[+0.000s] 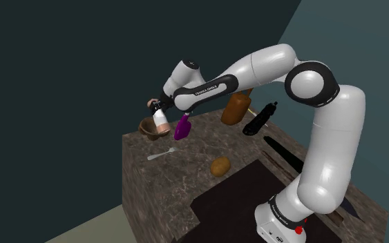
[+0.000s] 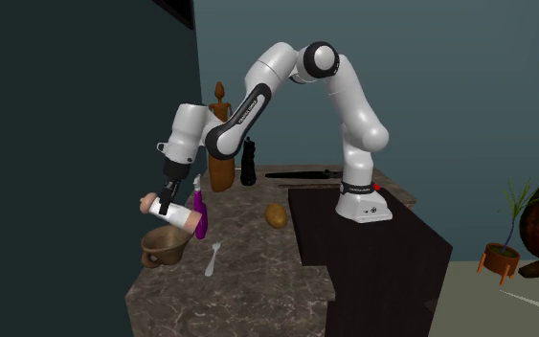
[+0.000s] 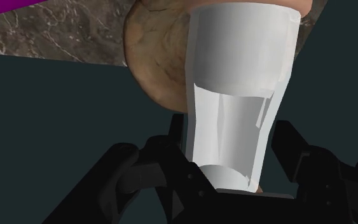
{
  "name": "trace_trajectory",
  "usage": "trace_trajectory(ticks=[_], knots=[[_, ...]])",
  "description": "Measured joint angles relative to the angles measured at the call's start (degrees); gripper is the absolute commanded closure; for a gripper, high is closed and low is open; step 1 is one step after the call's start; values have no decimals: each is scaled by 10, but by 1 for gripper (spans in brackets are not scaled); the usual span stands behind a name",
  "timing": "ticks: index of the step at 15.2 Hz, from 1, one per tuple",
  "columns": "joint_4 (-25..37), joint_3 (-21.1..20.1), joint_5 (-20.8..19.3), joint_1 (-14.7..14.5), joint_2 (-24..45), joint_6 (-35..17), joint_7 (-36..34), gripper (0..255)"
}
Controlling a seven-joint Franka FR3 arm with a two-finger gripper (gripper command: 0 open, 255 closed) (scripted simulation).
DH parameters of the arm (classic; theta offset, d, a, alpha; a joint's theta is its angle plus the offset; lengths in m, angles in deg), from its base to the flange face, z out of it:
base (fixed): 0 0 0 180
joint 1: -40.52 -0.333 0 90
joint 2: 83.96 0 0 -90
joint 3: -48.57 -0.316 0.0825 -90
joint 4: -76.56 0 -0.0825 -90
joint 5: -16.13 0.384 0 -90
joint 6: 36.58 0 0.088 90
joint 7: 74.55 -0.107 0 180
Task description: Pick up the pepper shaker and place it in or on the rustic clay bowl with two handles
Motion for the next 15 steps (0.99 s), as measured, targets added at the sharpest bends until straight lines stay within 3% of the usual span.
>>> trace_trajectory(ticks=[1,2,8,15], knots=[[0,0,0,0,0,0,0,255],[0,0,0,0,0,0,0,0],[0,0,0,0,0,0,0,0],[-32,-20,25,20,-69,35,17,0]])
